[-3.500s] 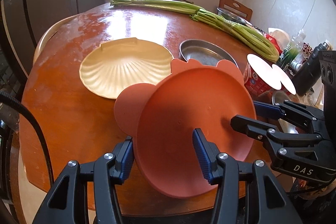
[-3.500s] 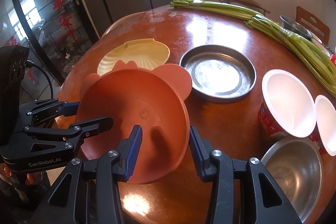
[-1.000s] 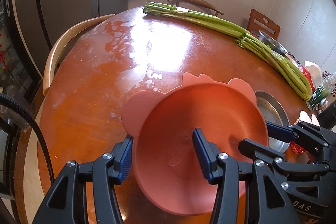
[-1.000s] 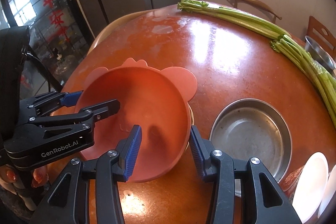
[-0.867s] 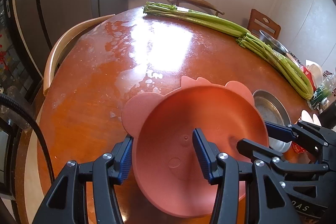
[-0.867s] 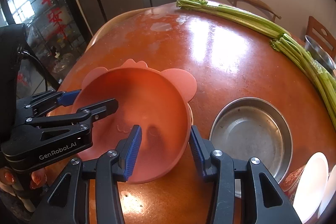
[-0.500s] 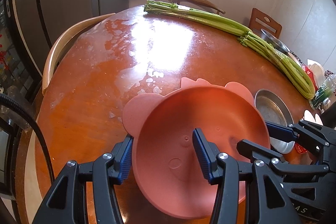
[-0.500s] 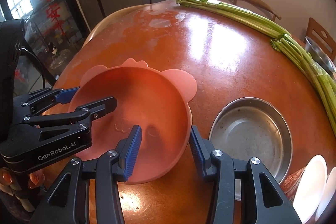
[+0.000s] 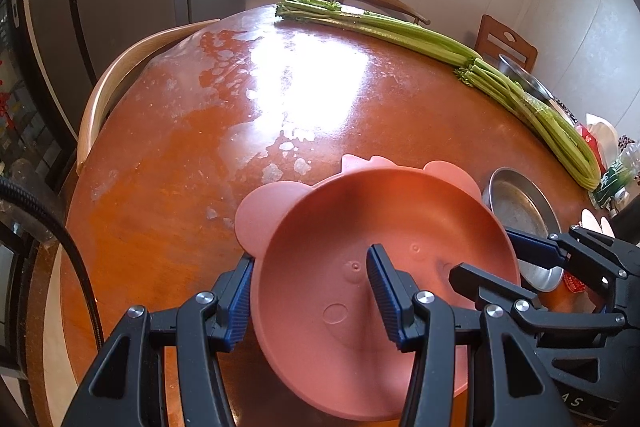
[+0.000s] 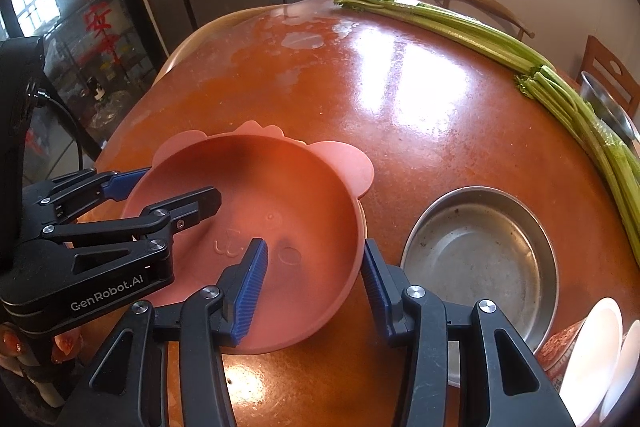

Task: Organize plates and bowls
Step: 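Lower the pink bowl onto the yellow plate and open the left tool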

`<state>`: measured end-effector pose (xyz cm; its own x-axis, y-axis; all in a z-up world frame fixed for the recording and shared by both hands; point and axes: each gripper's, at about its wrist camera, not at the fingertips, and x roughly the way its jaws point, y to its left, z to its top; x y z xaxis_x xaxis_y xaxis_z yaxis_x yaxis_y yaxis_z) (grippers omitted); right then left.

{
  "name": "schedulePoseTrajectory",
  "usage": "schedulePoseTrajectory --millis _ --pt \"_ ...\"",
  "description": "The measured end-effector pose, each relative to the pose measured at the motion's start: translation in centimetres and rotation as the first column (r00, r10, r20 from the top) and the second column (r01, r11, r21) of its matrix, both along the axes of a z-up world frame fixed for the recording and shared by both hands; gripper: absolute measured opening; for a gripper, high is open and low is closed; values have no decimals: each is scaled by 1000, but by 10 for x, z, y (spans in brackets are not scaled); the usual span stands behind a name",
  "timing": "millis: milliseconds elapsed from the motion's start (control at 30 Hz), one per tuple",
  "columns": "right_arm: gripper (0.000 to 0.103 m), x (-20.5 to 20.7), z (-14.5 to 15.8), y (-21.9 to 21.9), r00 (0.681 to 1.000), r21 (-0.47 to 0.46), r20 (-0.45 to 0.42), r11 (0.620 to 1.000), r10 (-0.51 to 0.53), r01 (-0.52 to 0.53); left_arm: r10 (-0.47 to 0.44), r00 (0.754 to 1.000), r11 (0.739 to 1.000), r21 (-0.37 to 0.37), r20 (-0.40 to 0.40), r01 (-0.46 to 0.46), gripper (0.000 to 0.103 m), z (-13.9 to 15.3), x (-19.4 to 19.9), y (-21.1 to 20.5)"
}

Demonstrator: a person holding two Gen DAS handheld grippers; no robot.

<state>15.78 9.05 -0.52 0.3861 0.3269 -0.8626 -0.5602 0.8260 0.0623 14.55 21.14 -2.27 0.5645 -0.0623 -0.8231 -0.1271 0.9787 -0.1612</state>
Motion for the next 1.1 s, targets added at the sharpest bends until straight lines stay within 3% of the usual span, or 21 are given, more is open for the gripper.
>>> schedulePoseTrajectory --millis 1100 --pt "52 -10 23 -10 998 45 55 999 -24 21 37 999 999 -13 3 -37 54 5 -13 10"
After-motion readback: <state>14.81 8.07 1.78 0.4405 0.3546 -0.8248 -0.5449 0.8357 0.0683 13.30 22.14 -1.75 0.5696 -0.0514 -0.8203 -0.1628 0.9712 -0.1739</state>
